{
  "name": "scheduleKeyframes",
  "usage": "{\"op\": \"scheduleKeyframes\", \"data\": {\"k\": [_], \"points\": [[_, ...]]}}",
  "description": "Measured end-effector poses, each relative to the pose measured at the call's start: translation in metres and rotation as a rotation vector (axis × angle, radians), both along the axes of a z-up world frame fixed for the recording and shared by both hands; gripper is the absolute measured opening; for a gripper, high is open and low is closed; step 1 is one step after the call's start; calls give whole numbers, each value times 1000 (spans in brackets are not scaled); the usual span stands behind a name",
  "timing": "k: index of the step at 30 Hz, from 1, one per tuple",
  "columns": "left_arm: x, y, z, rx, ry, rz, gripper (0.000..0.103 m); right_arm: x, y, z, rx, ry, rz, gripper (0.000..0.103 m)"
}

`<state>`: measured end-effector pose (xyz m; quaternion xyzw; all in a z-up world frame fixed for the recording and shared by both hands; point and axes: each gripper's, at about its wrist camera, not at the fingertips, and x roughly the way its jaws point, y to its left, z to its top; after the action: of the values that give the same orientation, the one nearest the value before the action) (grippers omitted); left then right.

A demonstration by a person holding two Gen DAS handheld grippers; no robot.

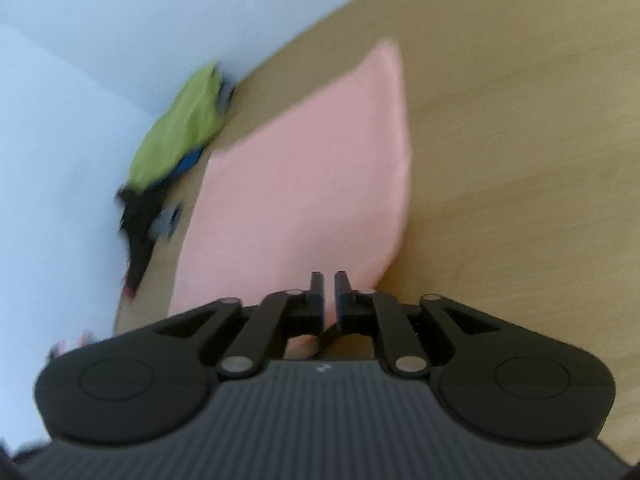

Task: Fold clothes
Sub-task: 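Grasp the peach cloth fold corners with both grippers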

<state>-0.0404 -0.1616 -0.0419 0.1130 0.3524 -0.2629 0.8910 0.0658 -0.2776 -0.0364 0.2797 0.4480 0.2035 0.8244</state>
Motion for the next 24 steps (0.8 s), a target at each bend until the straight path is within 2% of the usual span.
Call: {"op": "scheduleKeyframes", "data": {"k": [1, 2, 5, 8, 12, 13, 15, 16, 17, 19, 24], "points": [[2, 3, 5, -27, 13, 18, 2, 17, -8, -4, -8, -8, -40, 54], [3, 6, 10, -51, 19, 33, 2, 37, -11, -9, -22, -5, -66, 65], [6, 12, 21, -109, 43, 66, 2, 99, -12, -27, -73, 17, -109, 65], [7, 8, 24, -93, 35, 93, 3, 157, 8, -39, -139, -16, -93, 64], [13, 2, 24, -94, 53, 122, 3, 197, 42, -49, -214, -55, -33, 63], [13, 2, 24, -100, 59, 123, 3, 206, 50, -52, -232, -64, -17, 61], [15, 0, 23, -113, 71, 122, 3, 221, 63, -57, -245, -65, 13, 46], [14, -3, 24, -123, 77, 121, 3, 225, 66, -60, -228, -48, 26, 22], [14, -6, 24, -132, 83, 119, 3, 229, 70, -62, -211, -32, 39, 3], [9, -9, 26, -153, 86, 107, 3, 229, 65, -63, -179, -30, 9, 4], [-1, -28, 38, -190, 73, -21, 3, 227, 36, -55, -113, -45, -85, 4]]}}
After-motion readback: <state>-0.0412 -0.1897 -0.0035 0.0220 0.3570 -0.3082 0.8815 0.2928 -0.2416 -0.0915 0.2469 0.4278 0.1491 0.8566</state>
